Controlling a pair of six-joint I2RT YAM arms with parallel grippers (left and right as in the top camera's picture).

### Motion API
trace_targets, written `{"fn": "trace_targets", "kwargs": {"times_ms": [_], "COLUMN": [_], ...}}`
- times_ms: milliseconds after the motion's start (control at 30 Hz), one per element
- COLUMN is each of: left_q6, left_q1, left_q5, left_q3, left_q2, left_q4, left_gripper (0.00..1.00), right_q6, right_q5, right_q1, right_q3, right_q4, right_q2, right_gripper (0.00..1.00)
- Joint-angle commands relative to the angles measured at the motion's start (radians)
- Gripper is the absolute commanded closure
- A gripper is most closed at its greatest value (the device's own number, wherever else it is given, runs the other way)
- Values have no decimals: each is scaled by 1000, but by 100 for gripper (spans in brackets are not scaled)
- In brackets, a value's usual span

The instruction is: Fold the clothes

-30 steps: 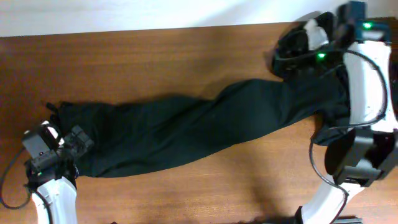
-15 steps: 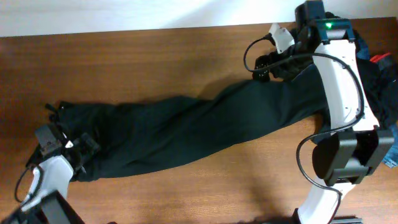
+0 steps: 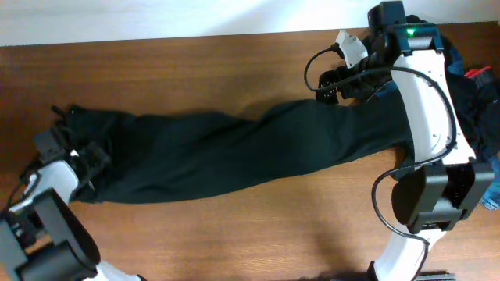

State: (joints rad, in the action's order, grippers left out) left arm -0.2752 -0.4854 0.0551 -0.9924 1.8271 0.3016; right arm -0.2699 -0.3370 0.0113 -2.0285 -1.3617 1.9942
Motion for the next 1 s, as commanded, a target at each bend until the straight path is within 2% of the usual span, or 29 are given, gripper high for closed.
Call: {"fn": "trace_targets", "kwargs": {"times_ms": [0, 367, 700, 867, 967], "left_q6": [17, 46, 72, 72, 72], "left_q1": [-1, -13, -25, -35, -29], "left_q5": [-59, -74, -21, -25, -47], "left_q3": [-40, -245, -387, -455, -528], "left_q2": [142, 178, 187, 187, 187], "left_q4": [-2, 25, 64, 183, 317], "left_gripper": [1, 1, 1, 1, 1], "right_q6": [-10, -10, -10, -10, -11], "right_q5": [9, 9, 9, 8, 9], "right_q1": [5, 5, 5, 6, 16], "right_q3": [-15, -15, -14, -14, -14], "right_q4": [-2, -22, -41, -42, -37], "right_q2": [-26, -26, -26, -26, -24], "right_gripper": [1, 1, 1, 1, 1]}}
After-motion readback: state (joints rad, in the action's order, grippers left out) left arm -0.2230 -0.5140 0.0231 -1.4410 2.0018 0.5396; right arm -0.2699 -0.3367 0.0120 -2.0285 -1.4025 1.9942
